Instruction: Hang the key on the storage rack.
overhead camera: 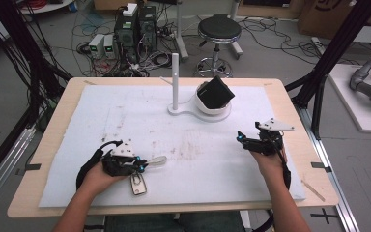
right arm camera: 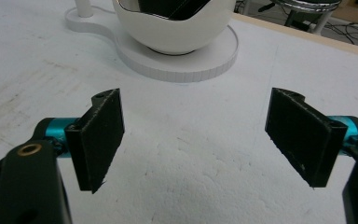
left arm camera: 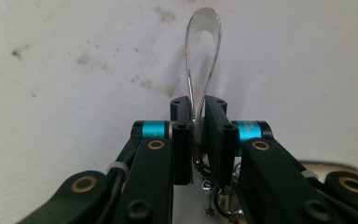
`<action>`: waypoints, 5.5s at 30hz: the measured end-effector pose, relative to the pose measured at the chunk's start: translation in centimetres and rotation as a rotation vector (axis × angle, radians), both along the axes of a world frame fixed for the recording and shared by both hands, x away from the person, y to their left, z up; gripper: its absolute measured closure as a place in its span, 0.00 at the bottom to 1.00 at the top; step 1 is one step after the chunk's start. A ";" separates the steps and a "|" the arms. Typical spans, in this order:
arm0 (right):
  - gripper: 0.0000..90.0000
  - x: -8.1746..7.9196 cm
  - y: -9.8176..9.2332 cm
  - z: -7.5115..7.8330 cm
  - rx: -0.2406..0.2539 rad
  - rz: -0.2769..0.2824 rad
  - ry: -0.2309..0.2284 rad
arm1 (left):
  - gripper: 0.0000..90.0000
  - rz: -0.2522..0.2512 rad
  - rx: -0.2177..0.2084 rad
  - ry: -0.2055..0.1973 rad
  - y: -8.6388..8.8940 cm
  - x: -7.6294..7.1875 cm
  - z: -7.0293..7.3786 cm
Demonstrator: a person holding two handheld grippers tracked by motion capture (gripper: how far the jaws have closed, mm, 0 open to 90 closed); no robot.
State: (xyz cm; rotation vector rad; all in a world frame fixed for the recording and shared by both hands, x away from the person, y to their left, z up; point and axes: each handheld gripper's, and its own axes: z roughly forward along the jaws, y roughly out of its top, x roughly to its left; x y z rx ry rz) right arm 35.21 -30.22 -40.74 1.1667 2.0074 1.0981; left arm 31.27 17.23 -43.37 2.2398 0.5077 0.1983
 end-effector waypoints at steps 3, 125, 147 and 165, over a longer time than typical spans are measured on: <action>0.22 0.1 0.0 0.0 0.012 -0.001 0.007 | 0.90 0.028 -0.068 -0.001 0.1 -0.1 0.6; 0.22 0.2 -1.7 0.3 0.096 -0.045 -0.006 | 0.91 0.408 -0.106 -0.255 -8.1 13.5 12.0; 0.22 0.2 -1.7 0.3 0.102 -0.041 -0.010 | 0.91 0.399 -0.079 -0.243 -8.4 13.3 13.4; 0.22 0.1 -1.8 0.3 0.110 -0.038 -0.013 | 0.91 0.429 0.101 -0.150 -10.3 13.4 15.9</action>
